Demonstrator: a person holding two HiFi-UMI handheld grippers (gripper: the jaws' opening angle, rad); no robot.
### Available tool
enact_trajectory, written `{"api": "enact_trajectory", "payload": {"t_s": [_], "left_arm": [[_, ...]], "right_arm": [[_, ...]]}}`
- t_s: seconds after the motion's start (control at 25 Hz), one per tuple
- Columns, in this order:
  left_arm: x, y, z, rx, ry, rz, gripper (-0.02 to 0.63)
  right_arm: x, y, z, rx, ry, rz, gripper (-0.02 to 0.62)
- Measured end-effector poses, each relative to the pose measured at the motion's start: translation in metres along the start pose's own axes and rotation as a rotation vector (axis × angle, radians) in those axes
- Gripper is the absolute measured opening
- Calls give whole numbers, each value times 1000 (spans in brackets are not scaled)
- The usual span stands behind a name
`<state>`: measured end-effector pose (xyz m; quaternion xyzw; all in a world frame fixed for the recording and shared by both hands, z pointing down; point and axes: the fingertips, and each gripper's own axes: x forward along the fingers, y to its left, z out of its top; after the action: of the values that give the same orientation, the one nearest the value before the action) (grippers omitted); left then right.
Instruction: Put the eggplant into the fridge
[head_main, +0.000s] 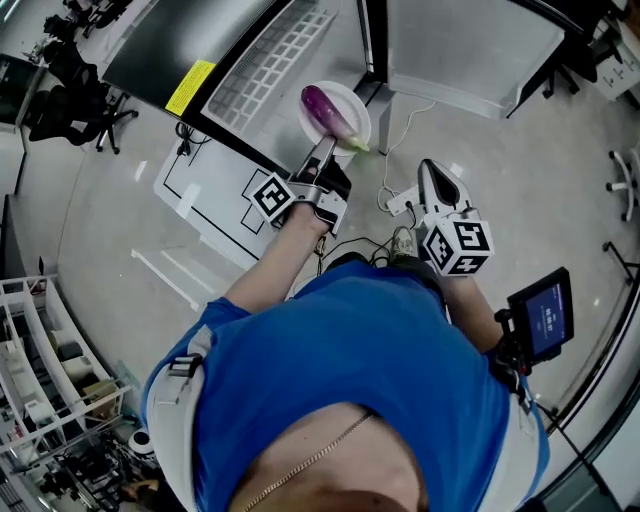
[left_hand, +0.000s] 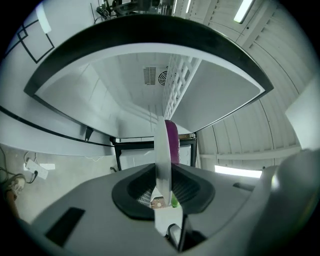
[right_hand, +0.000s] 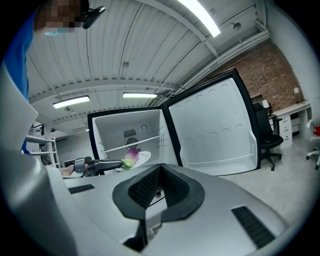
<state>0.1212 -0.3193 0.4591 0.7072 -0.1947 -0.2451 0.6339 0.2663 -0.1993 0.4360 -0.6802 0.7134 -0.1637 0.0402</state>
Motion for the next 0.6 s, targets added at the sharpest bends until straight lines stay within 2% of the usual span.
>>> {"api": "enact_trajectory", "payload": {"t_s": [0.4,0.6], "left_arm": [[37,-50,6,14,-84,-10,86],[59,-59,20,19,-145,-21,86]], "right_arm": [[31,-24,23,-24,15,83,2],[50,-40,28,-28,23,125,2]]}}
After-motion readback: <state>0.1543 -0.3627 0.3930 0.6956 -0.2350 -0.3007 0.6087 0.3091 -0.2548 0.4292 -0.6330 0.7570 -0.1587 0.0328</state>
